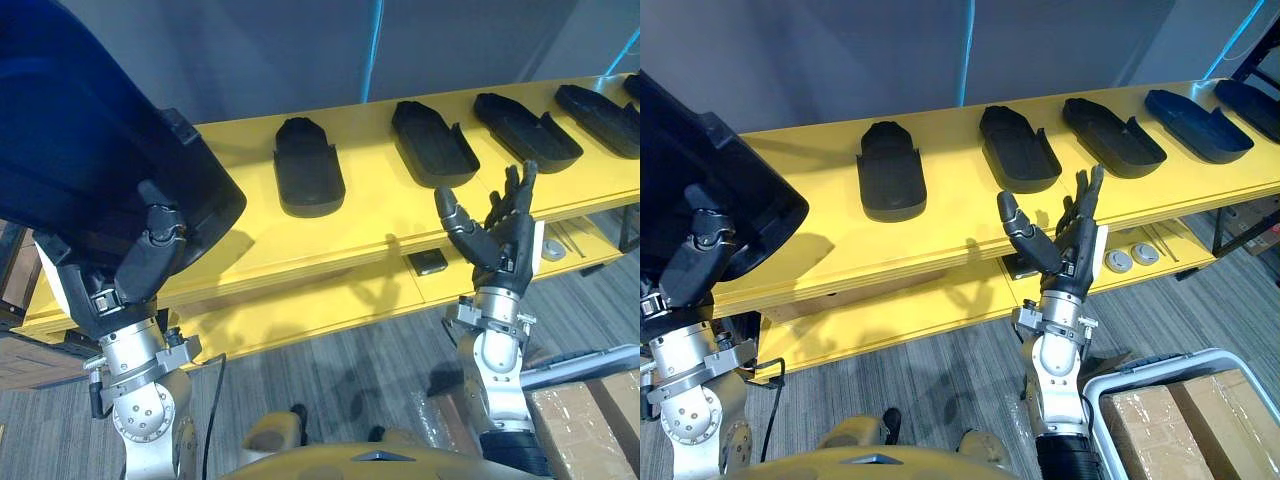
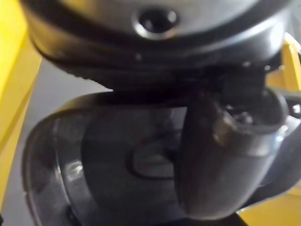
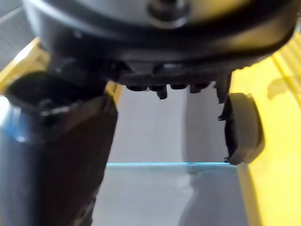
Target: Walk over and take three plastic housings, then place them on the shelf
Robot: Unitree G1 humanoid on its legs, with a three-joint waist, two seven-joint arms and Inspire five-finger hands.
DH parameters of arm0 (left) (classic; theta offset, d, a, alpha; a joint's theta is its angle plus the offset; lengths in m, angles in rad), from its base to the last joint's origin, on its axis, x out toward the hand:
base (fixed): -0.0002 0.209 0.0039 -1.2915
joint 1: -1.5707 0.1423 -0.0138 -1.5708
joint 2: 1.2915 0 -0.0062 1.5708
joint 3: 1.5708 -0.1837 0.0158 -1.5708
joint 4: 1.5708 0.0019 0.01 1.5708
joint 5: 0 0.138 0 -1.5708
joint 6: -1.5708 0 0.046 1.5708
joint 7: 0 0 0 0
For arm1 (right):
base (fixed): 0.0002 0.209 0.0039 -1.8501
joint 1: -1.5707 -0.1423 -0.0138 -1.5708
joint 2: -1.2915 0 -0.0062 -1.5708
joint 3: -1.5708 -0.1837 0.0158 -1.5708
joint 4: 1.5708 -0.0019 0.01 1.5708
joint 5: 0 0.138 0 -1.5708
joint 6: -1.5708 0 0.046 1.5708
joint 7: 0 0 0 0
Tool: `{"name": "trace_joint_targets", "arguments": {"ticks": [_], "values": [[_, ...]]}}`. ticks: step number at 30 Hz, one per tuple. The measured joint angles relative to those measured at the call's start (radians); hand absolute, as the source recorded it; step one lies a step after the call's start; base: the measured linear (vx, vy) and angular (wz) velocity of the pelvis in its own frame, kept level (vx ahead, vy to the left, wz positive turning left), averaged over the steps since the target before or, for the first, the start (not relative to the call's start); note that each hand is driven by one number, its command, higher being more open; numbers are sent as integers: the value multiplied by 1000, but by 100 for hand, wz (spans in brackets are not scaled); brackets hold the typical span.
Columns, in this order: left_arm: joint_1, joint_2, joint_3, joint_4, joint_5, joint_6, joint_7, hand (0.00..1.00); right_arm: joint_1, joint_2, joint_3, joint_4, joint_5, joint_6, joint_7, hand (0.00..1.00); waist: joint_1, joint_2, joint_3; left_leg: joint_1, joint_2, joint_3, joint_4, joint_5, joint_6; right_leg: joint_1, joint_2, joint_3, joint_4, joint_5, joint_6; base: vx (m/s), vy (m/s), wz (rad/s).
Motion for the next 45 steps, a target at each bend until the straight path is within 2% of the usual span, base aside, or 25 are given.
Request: {"name": "trace_joint_targets", "arguments": {"ticks": [4, 6, 9, 12, 14, 16, 17, 19, 21, 22, 23, 25, 26, 27, 29, 31, 32, 33, 35, 37, 38, 39, 41, 43, 45], "values": [[3, -9, -24, 0, -4, 0, 2, 0, -17, -4, 3, -83, -149, -104, -87, 100, 5, 3, -2, -23, 1, -34, 2, 4, -15, 8, 19, -43, -9, -9, -15, 16, -68, 32], [2, -10, -28, 0, -4, -1, -8, 0, -30, -10, 1, -102, -156, -144, -103, 100, 10, 4, -2, -41, -3, -54, -4, 18, -25, 8, 24, -62, -24, -10, -17, -27, -35, 46], [4, -10, -25, 1, -11, -2, -45, 0, -31, -10, -23, -106, -139, -181, -60, 100, 24, 6, -2, -33, -15, -85, -59, 72, -38, 21, 22, -78, -34, -15, -24, -33, -20, 55], [18, -10, -25, 0, -17, -1, -81, 0, -30, -9, -23, -107, -63, -180, 4, 100, 23, 20, -6, -12, -14, -67, -123, 97, -31, 56, 7, -141, -38, -20, -29, -60, 14, 74], [17, -10, -29, 0, -54, -1, -134, 0, -11, -7, -47, -130, -34, -173, 33, 100, 0, 31, -13, -17, 40, 111, -170, 87, 2, 80, -8, -235, -40, -18, -23, -80, -32, 116], [16, -12, -32, 1, -78, -1, -177, 0, 5, -12, -84, -143, -36, -157, 37, 100, -13, 52, -26, -36, 76, 235, -185, 91, 11, 81, -38, -297, -30, -17, -22, -52, 88, 119], [18, -11, -35, 1, -81, -1, -184, 0, 20, -19, -103, -143, -36, -143, 37, 100, -7, 73, -29, -38, 91, 282, -185, 112, 46, 80, -40, -305, -6, -25, -18, -27, 117, 85], [32, -12, -35, 1, -91, -2, -186, 0, 49, -44, -110, -142, -35, -131, 59, 100, -7, 84, -31, -36, 76, 305, -176, 138, 69, 70, -64, -254, 51, -86, -13, -9, 101, 60], [44, -24, -29, 22, -101, -2, -189, 0, 69, -61, -112, -141, -33, -129, 90, 100, -8, 86, -30, -38, 70, 358, -156, 113, 33, 54, -99, -218, 109, -126, 2, -14, 112, 47], [45, -27, -28, 44, -126, -3, -194, 0, 71, -63, -111, -139, -3, -125, 118, 100, -11, 65, -20, -60, 83, 425, -94, 66, -4, 44, -146, -215, 139, -148, 17, -27, 172, 27], [45, -27, -27, 64, -129, -7, -202, 0, 69, -65, -111, -138, 34, -124, 136, 100, -11, 62, -22, -92, 90, 436, -29, 90, 31, 24, -190, -216, 197, -178, 37, -13, 172, 25], [48, -28, -30, 86, -118, -6, -223, 0, 69, -51, -107, -130, 93, -124, 143, 100, -26, 64, -24, -114, 95, 390, 24, 158, 58, 18, -251, -212, 259, -209, 67, 21, 163, 7], [51, -29, -30, 93, -115, -8, -244, 0, 65, -42, -105, -110, 115, -129, 140, 100, -29, 73, -31, -99, 87, 351, 20, 155, 10, 2, -284, -185, 300, -223, 91, 40, 181, -18], [51, -28, -30, 94, -115, -8, -256, 0, 58, -34, -104, -93, 126, -131, 139, 100, -30, 75, -32, -89, 76, 357, 20, 128, -6, -9, -300, -166, 312, -220, 107, 101, 234, -28], [40, -24, -32, 94, -108, -4, -304, 0, 56, 5, -96, -11, 131, -129, 134, 100, -59, 84, -38, -99, 35, 382, 42, 74, 10, 0, -336, -139, 276, -176, 149, 142, 269, -16], [33, -20, -35, 94, -94, 13, -325, 0, 67, 14, -86, 17, 129, -117, 119, 100, -71, 94, -43, -102, 22, 383, 50, 59, 22, 24, -332, -142, 226, -128, 153, 110, 236, 7], [16, -6, -40, 95, -79, 32, -351, 0, 72, 27, -80, 28, 118, -111, 96, 100, -81, 101, -40, -90, 3, 381, 28, 57, 29, 45, -334, -140, 185, -67, 149, 114, 276, 19], [1, 13, -46, 103, -77, 41, -369, 0, 72, 41, -79, 28, 112, -111, 80, 100, -82, 104, -41, -78, -7, 381, -1, 67, 44, 45, -336, -141, 175, -29, 128, 124, 370, 16], [-13, 59, -42, 106, -82, 56, -410, 0, 72, 71, -73, 28, 73, -112, 56, 100, -81, 108, -43, -44, -15, 381, -74, 94, 74, 27, -332, -173, 176, 39, 27, 62, 234, 5], [-32, 93, -35, 106, -102, 67, -448, 0, 76, 85, -59, 26, 30, -113, 45, 100, -88, 98, -37, -41, -11, 355, -118, 105, 84, 23, -255, -159, 163, -6, 32, 11, 102, 28], [-53, 107, -40, 107, -122, 85, -463, 0, 83, 86, -57, 19, -1, -112, 36, 100, -94, 93, -39, -40, -11, 331, -157, 120, 98, 18, -164, -133, 134, -43, 38, -14, 37, 46], [-59, 108, -42, 107, -126, 90, -464, 0, 85, 86, -55, 9, -3, -110, 35, 100, -95, 93, -38, -39, -11, 322, -177, 132, 102, 15, -119, -127, 114, -61, 33, -26, 7, 42], [-66, 107, -61, 111, -157, 101, -455, 0, 90, 82, -53, -39, -42, -88, 32, 100, -94, 92, -35, -37, -25, 315, -233, 166, 101, 6, -5, -107, 1, -96, -24, -24, -23, 20], [-67, 86, -97, 134, -156, 102, -419, 0, 107, 58, -56, -52, -44, -75, 29, 100, -98, 107, -32, -31, -36, 310, -254, 187, 95, 17, 0, -93, -34, -84, -20, 23, 10, 9], [-68, 83, -112, 143, -157, 109, -404, 0, 127, 59, -58, -52, -44, -56, 20, 100, -99, 102, -28, -18, -39, 311, -288, 205, 94, 14, 0, -92, -35, -77, -14, 42, -5, 0]]}}
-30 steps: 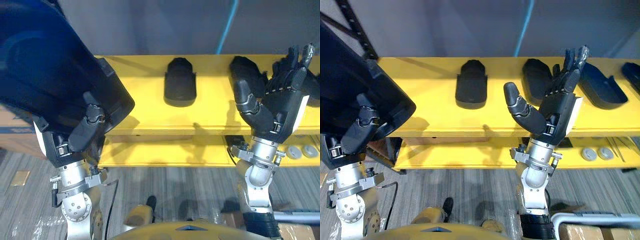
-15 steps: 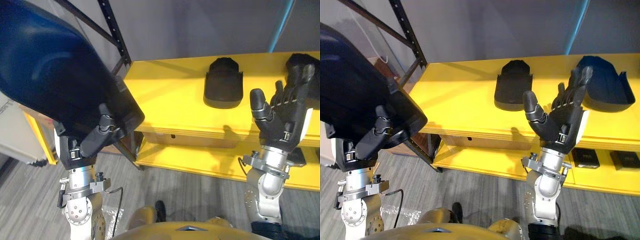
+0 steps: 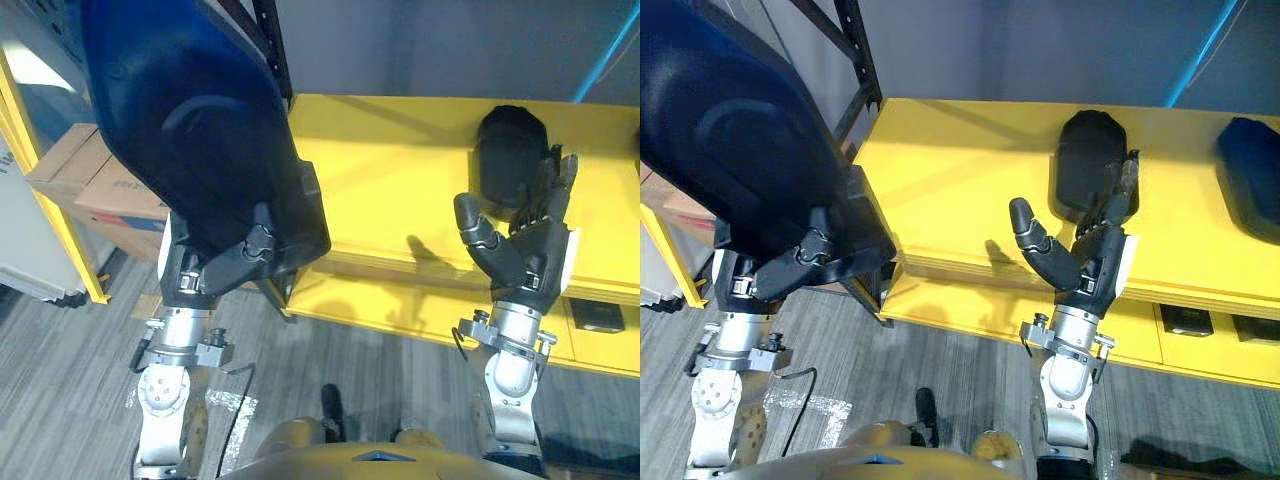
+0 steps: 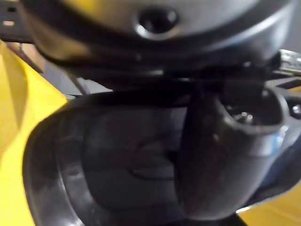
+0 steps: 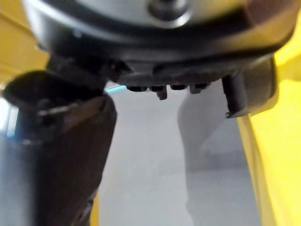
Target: Walk over and take three plastic housings, then place them on the shelf
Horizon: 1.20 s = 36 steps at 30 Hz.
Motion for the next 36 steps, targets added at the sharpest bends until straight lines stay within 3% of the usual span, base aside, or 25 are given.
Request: {"name": "trace_joint_targets", "arguments": {"ticks": [1, 5, 7, 13, 17, 21, 24, 28, 31, 36], "values": [[1, -1, -2, 3, -1, 11, 3, 0, 19, 0, -8, 0, 0, 7, -1, 100, 0, -7, 3, 6, -2, 1, -5, 7, 6, 1, -1, 2, 6, 1, 2, 37, -43, -7], [39, -14, 9, 22, -9, 11, 9, 0, 47, 0, -47, 0, 4, 6, 7, 100, 13, -32, 41, -36, 22, 24, 174, -68, -30, 12, -5, 51, 41, -13, -6, 27, -41, -23], [47, -19, 17, 60, -16, 12, 10, 0, 53, -7, -64, 1, -6, 6, 5, 100, 16, -38, 46, -42, 35, 23, 207, -76, -40, 9, 0, 70, 52, -17, -12, -39, -57, -27], [61, -35, 18, 75, -19, 35, 27, 0, 88, -21, -132, 13, -69, 20, -100, 100, -7, -45, 56, 6, 49, 65, 115, -60, -39, -36, 12, 131, 81, -23, -23, -69, -33, -33], [58, -25, 48, 71, 5, 61, 54, 0, 118, 16, -246, 152, -21, 54, -170, 100, -43, -43, 54, 46, 38, 124, 24, -34, -26, -58, 9, 192, 78, -8, -3, 28, 40, -40], [52, -1, 86, 64, -1, 113, 66, 0, 197, 63, -294, 272, -28, 107, -180, 100, -56, -41, 53, 66, 36, 158, 0, -28, -16, -54, 9, 215, 64, 3, 3, 83, 21, -26], [37, -1, 92, 56, -51, 181, 38, 0, 231, 60, -313, 429, -26, 183, -109, 100, -62, -39, 51, 93, 35, 158, -11, -29, -19, -25, 10, 213, 51, 3, 3, 54, -22, 0], [-10, 15, 78, 65, -84, 270, 31, 0, 233, 33, -320, 623, -26, 282, 28, 100, -66, -9, 26, 98, 37, 150, -16, -27, -23, -20, 11, 202, 54, 3, 3, 8, -34, 4], [-164, 88, 60, 182, -151, 309, 39, 0, 213, -24, -302, 767, -13, 404, 208, 100, -68, 4, 20, 100, 40, 162, -27, -37, -38, -32, 12, 204, 68, -1, -4, -39, -27, -3], [-384, 211, 65, 311, -332, 373, 11, 0, 162, -75, -301, 944, 14, 539, 398, 100, -82, 4, 24, 84, 46, 199, -44, -19, -57, -77, 14, 225, 91, -1, -4, -29, -26, -10]]}}
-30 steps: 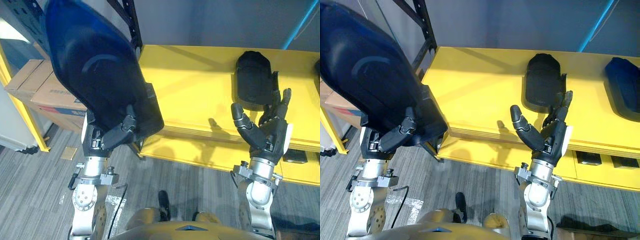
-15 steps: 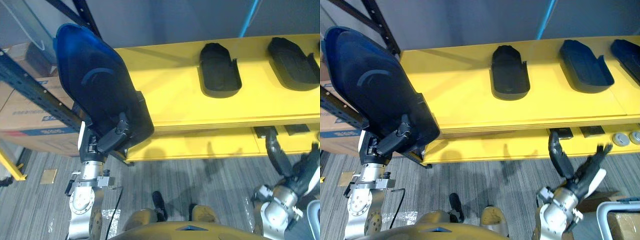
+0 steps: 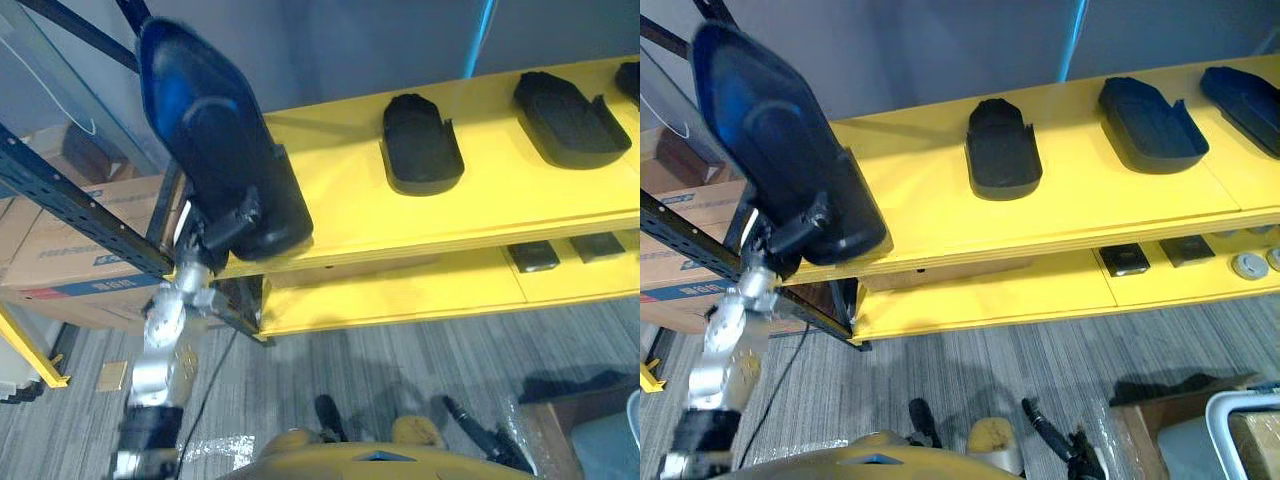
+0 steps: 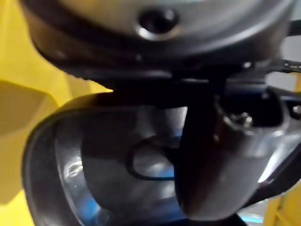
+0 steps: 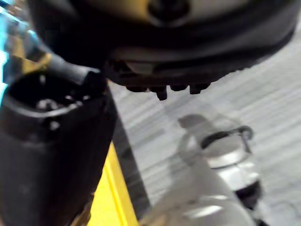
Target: Walk over and take three plastic housings, then place them on the shelf
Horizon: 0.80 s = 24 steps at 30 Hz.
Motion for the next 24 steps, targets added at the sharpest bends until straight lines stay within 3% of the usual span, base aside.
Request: {"name": "trace_joint_targets", "arguments": {"ticks": [4, 8, 13, 20, 24], "values": [[-167, 83, 42, 133, -84, 56, -4, 0, -10, -7, -12, 68, 13, 62, 103, 100, -18, -22, 28, 2, 1, 28, -7, 9, 10, -25, 4, 32, 18, 0, 0, 20, -24, -21], [-271, 131, 68, 231, -152, 119, 31, 0, -39, -7, -10, 72, -11, 75, 88, 100, -22, -23, 72, -3, -3, 66, -18, 11, 10, -62, 2, 66, 47, 0, 2, 11, -14, -25], [-306, 144, 72, 278, -152, 186, 48, 0, -82, -7, -9, 45, -15, 73, 37, 100, -18, -30, 112, -39, 0, 85, 6, 3, 10, -104, 0, 84, 69, 0, 2, 17, -26, -8], [-396, 160, 89, 302, -138, 250, -22, 0, -115, -13, 16, -37, -37, 75, 7, 100, 12, -49, 177, -114, 44, 130, 158, -95, 22, -125, -3, 89, 81, 1, 2, 24, -39, -5], [-418, 161, 90, 303, -101, 269, -44, 0, -119, -13, 32, -49, -35, 81, 9, 100, 18, -50, 181, -130, 53, 148, 196, -125, 12, -128, -8, 89, 82, 1, 2, 50, 1, -8]]}}
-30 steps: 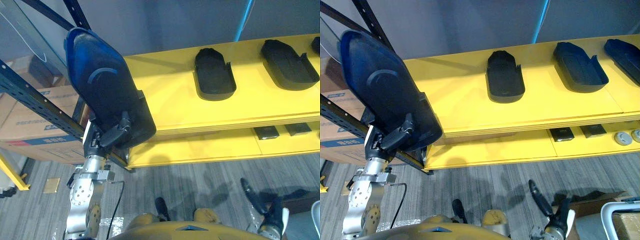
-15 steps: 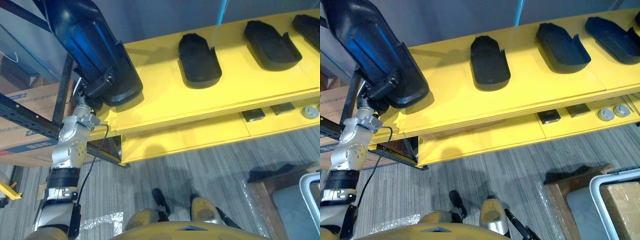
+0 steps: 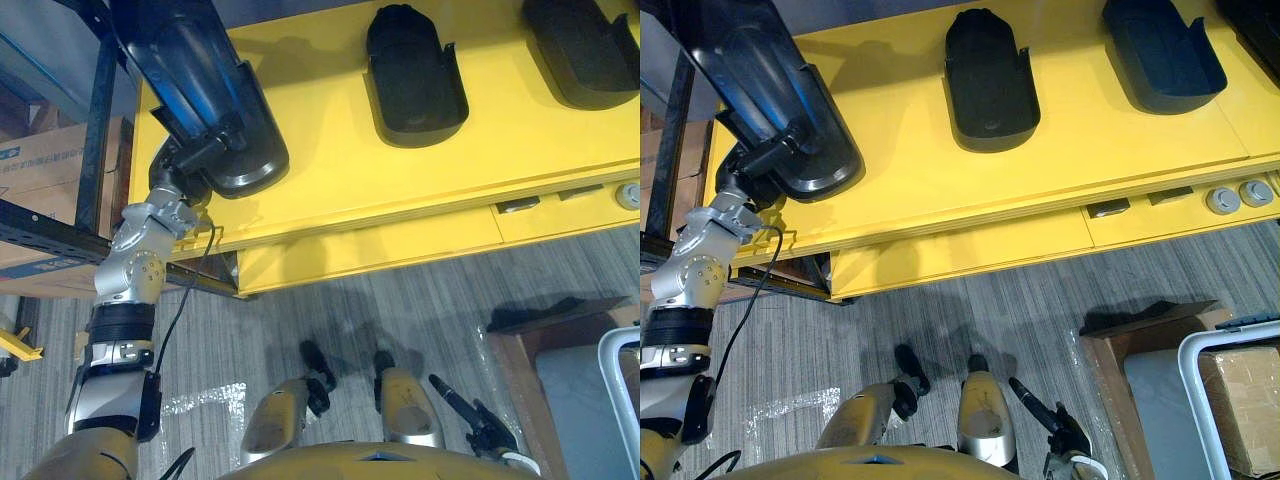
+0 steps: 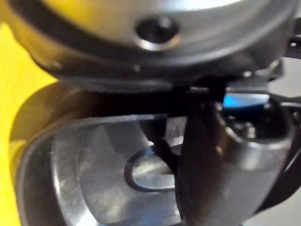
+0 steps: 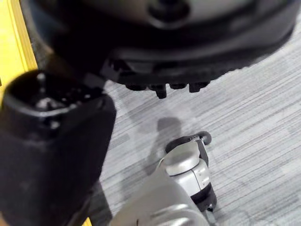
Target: Walk over and take three plastic housings, then place them on the shelf
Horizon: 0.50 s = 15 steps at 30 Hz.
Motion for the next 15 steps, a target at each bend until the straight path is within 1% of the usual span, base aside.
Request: {"name": "trace_joint_targets", "arguments": {"ticks": [3, 5, 8, 10, 13, 15], "values": [[-20, 1, 0, 1, 22, 5, -8, 0, -1, 0, 2, -5, 1, 14, 1, 100, 4, -1, 1, -6, 0, 7, 18, -21, -3, -2, -7, -3, 1, 0, 0, 62, 22, -7], [-42, 7, 0, 2, 41, 32, -18, 0, -1, 0, 8, -5, 3, 20, 7, 100, 9, -2, 2, -6, 0, 10, 28, -31, -6, -2, -11, -8, 5, 0, 0, 69, 26, -2], [-58, 12, -4, 2, 57, 64, -42, 0, 0, 0, 17, -4, 7, 20, 10, 100, 12, -2, 2, 4, -2, 6, 36, -26, 1, -1, -15, -22, 23, -2, -3, 89, 13, 6], [-69, 12, -13, 2, 80, 77, -50, 0, 0, 0, 23, -6, 8, 19, 10, 100, 20, -2, 2, 10, -2, 3, 37, -26, 1, 6, -16, -33, 24, -5, -6, 60, -17, 6], [-69, 13, -13, 3, 84, 88, -52, 0, 0, 0, 29, -6, 8, 14, 10, 100, 23, -1, 2, 11, -2, 0, 35, -27, -6, 8, -16, -36, 23, -7, -9, 13, -9, 1], [-73, 22, -13, 6, 86, 102, -53, 0, 0, -1, 29, -4, 8, 14, 9, 100, 22, -1, 2, 11, -1, 2, 35, -34, -16, 8, -17, -37, 23, -7, -9, -9, -2, -2]]}}
